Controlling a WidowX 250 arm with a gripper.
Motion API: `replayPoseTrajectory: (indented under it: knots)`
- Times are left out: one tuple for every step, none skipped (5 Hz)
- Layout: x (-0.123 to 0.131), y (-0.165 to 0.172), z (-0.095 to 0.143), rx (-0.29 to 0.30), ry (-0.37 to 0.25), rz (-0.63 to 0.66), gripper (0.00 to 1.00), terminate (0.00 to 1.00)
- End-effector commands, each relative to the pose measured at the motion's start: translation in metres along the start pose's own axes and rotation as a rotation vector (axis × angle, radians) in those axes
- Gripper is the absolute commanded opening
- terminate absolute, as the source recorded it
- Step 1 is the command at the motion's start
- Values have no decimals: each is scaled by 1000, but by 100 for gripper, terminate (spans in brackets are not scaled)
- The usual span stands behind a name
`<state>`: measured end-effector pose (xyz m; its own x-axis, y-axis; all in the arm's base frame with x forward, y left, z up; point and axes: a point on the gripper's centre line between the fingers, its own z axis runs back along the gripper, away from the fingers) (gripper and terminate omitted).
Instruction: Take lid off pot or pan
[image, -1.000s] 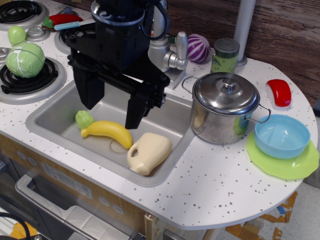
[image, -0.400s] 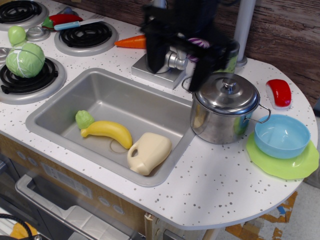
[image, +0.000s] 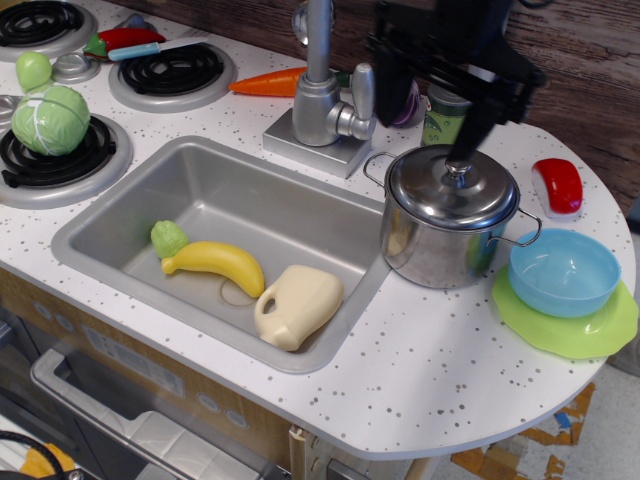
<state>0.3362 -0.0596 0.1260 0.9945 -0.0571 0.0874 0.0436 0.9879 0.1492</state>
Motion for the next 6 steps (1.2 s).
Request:
replayPoseTrajectory:
  knots:
    - [24, -11, 6, -51, -86, -3, 100, 0]
    - [29, -16, -6, -83, -107, -10, 100, 0]
    - [29, -18, -16, -100, -119, -15, 100, 0]
    - [28, -17, -27, -107, -129, -23, 100, 0]
    - [27, -15, -34, -115, -133, -32, 100, 0]
    - [28, -14, -38, -114, -140, -22, 0, 0]
